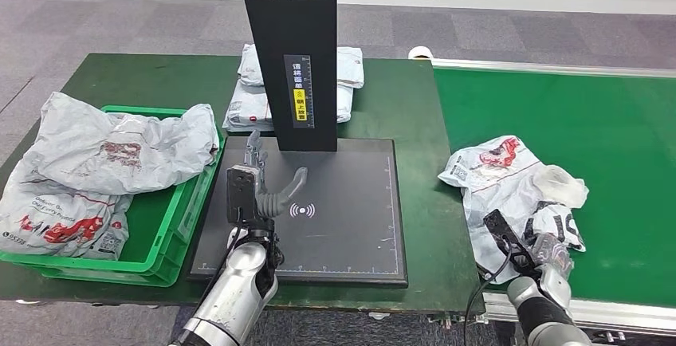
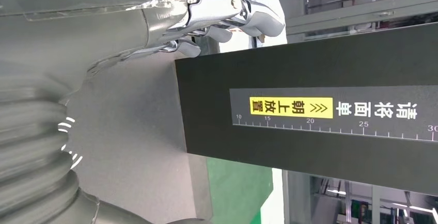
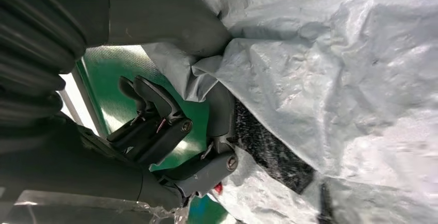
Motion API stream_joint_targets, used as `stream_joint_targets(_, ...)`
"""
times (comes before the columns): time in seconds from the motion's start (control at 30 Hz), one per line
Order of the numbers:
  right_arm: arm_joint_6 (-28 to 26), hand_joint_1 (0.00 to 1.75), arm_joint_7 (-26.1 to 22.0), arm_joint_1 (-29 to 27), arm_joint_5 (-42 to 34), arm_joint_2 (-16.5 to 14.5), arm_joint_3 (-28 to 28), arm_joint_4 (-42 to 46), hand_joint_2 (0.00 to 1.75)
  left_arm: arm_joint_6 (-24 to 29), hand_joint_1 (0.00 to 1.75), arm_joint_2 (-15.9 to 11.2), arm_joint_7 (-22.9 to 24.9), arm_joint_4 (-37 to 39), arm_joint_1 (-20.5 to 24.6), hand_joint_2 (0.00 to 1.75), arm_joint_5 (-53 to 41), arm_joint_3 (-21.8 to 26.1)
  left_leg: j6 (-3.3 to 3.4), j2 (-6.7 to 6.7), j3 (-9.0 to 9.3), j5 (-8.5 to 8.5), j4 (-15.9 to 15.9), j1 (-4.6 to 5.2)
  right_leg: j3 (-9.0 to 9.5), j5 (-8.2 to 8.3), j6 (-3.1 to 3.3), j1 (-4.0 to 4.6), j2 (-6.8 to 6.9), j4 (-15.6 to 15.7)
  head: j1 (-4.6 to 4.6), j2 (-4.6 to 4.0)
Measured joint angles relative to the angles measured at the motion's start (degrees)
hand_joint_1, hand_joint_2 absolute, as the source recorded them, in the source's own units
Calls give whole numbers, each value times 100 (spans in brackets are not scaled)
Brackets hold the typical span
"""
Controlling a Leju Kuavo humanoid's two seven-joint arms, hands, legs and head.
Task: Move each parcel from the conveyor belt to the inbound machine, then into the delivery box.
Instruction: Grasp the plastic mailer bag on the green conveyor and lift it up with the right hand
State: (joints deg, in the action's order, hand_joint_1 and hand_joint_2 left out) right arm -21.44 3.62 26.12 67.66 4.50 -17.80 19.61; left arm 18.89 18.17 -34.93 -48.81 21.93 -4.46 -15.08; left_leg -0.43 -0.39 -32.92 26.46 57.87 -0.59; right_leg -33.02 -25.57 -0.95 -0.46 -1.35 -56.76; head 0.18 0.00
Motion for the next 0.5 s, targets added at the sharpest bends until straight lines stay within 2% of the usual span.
stream_joint_targets(0.17, -25, 175, -733, -217, -77, -235, 110, 749, 175, 14, 0, -26, 46, -33, -31, 175, -90, 8, -2, 0, -8, -2, 0, 2, -12, 1, 0, -2, 0, -6, 1, 0)
stream_joint_targets(0.37, -394, 175, -1349, -701, -1125, -616, 806, 2892, 175, 33, 0, -31, 43, -90, -98, 175, -218, 49, -17, -28, -39, -17, 0, 4, -51, -4, 7, -4, 20, -27, -1, 0)
stream_joint_targets(0.5, -388, 175, -1768, -962, -1718, -816, 1460, 4250, 175, 34, 0, -7, -42, -59, -88, 175, -238, 56, -20, -29, -45, -17, -1, 4, -60, -9, 14, -4, 21, -33, -1, 0)
